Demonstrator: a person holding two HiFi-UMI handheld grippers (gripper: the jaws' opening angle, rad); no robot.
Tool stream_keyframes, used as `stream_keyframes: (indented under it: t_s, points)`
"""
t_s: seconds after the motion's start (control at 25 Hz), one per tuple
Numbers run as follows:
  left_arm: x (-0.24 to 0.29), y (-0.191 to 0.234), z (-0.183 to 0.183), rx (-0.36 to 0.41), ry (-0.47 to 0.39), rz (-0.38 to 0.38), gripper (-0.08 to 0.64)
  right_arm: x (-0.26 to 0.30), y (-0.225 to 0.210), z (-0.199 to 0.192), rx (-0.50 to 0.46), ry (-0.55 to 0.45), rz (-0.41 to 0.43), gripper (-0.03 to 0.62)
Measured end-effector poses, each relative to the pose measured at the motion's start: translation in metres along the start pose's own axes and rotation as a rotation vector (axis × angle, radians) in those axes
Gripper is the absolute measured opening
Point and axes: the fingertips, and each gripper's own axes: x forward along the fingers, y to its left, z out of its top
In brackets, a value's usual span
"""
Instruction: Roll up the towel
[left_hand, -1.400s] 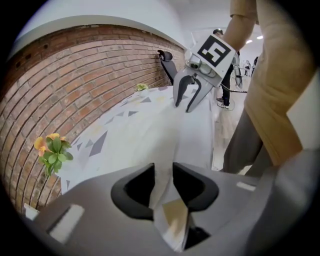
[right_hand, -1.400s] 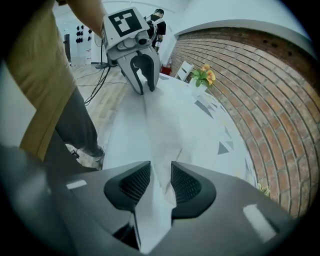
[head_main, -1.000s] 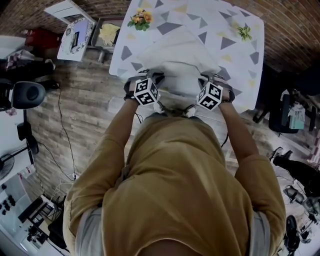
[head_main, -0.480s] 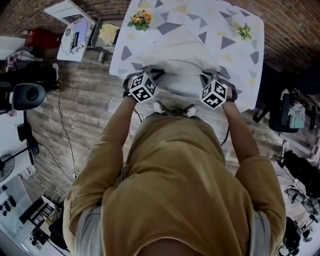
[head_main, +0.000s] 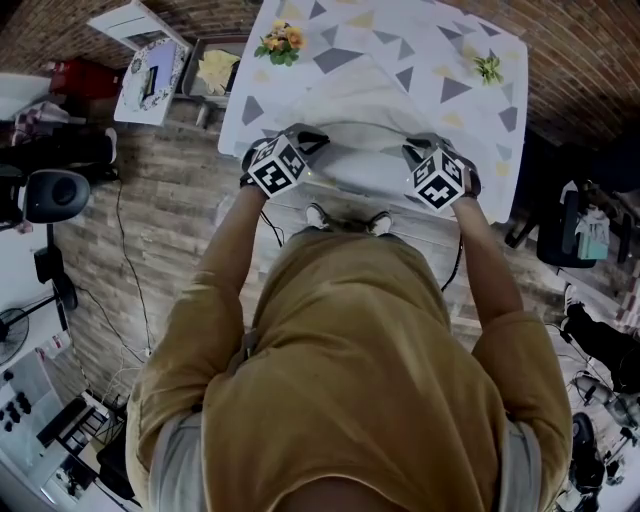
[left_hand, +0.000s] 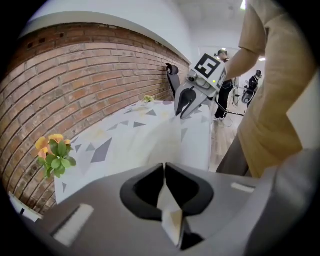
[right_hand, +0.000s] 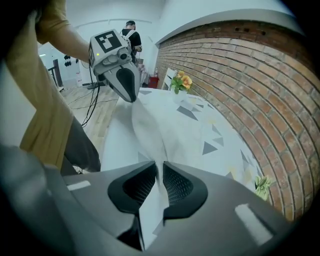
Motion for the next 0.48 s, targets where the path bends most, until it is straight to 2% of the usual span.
stream_keyframes:
  t_s: [0.12,0.32,0.48]
  points:
    - [0.000,-0.002,0.002,-0.023,-0.005,-0.038,0.075,0.000,0.001,-0.002,0.012,0.013,0.046,0.052]
    - [-0.002,-0.019,0.001,-0.038,0.013,-0.145,0.072,-0.001,0.008,-0.010,0.033,0.044,0.141,0.052]
    - [-0.003,-0.014,0.004,-0.088,-0.003,-0.173,0.063,-0.002,0.001,-0.007,0.079,0.018,0.181,0.052]
